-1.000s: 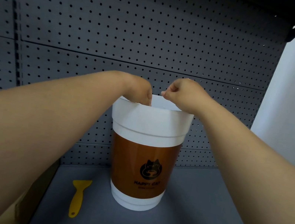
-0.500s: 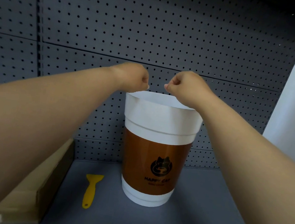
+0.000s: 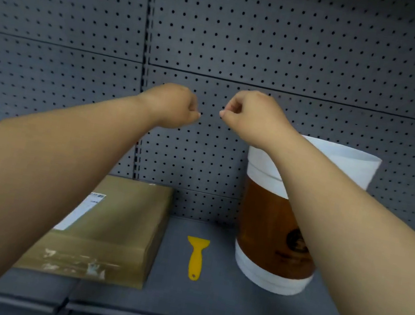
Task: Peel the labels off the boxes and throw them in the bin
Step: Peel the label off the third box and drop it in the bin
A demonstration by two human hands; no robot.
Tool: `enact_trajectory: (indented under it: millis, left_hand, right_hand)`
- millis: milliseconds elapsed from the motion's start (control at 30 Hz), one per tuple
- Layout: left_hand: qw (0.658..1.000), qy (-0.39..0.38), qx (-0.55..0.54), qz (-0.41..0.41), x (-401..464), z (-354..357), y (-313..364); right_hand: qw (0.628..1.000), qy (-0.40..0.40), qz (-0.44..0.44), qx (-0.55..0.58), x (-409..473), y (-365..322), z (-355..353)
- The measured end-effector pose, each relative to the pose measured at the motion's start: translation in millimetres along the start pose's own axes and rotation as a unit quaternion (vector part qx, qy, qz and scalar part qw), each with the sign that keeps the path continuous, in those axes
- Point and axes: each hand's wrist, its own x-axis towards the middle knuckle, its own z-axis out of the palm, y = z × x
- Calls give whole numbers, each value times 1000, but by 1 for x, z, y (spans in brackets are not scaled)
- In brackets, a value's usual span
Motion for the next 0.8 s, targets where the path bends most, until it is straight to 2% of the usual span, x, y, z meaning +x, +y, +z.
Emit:
enact_trajectory:
  millis: [167, 433, 800]
  left_hand:
    - [999, -14, 13, -37, -22, 7, -57]
    - [997, -55, 33, -41, -68, 20, -157]
    - [994, -103, 2, -24, -119, 56, -260]
  right_hand:
    - [1000, -26, -12, 8, 15, -42, 45]
    - [996, -77, -2, 35, 29, -122, 125]
    - [989, -117, 81, 43, 25, -189, 213]
